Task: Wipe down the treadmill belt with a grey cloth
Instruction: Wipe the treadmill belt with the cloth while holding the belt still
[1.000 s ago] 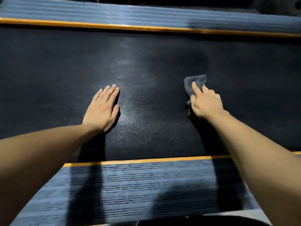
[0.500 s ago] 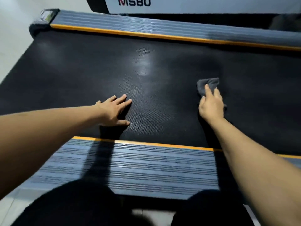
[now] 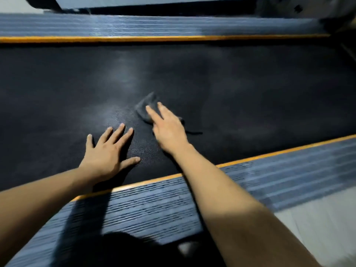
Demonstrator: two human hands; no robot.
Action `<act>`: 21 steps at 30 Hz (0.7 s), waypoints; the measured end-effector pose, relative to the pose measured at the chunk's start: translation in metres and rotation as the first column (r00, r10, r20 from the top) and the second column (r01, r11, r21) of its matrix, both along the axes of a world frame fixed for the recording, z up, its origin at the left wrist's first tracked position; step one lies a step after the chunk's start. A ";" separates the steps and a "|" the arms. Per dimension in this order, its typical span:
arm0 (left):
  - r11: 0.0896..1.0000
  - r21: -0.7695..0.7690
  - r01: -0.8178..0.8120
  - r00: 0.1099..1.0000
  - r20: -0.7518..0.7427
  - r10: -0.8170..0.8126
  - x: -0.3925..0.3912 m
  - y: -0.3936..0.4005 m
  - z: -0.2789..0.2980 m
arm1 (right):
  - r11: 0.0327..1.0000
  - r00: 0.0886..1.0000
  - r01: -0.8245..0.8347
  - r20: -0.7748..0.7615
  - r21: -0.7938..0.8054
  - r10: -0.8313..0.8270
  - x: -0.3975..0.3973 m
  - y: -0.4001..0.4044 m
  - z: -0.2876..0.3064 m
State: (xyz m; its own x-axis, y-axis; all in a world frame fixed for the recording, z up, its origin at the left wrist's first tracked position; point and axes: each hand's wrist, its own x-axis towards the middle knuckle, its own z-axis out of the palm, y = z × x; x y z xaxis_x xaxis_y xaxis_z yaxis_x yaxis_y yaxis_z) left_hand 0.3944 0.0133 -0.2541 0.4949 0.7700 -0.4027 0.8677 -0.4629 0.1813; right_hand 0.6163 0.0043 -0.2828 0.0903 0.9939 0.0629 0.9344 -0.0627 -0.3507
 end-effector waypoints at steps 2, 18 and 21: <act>0.999 -0.039 0.012 1.000 -0.025 -0.013 0.002 0.005 0.006 | 0.980 0.981 0.192 0.015 0.043 -0.193 0.040 -0.014 0.000; 0.988 -0.155 0.001 0.988 -0.153 -0.025 0.012 0.009 0.020 | 0.996 0.996 0.085 0.036 -0.042 -0.083 -0.012 -0.056 0.018; 0.986 -0.164 -0.008 0.988 -0.155 -0.018 0.013 0.009 0.020 | 0.934 0.937 0.347 0.077 -0.083 -0.341 0.066 -0.080 0.018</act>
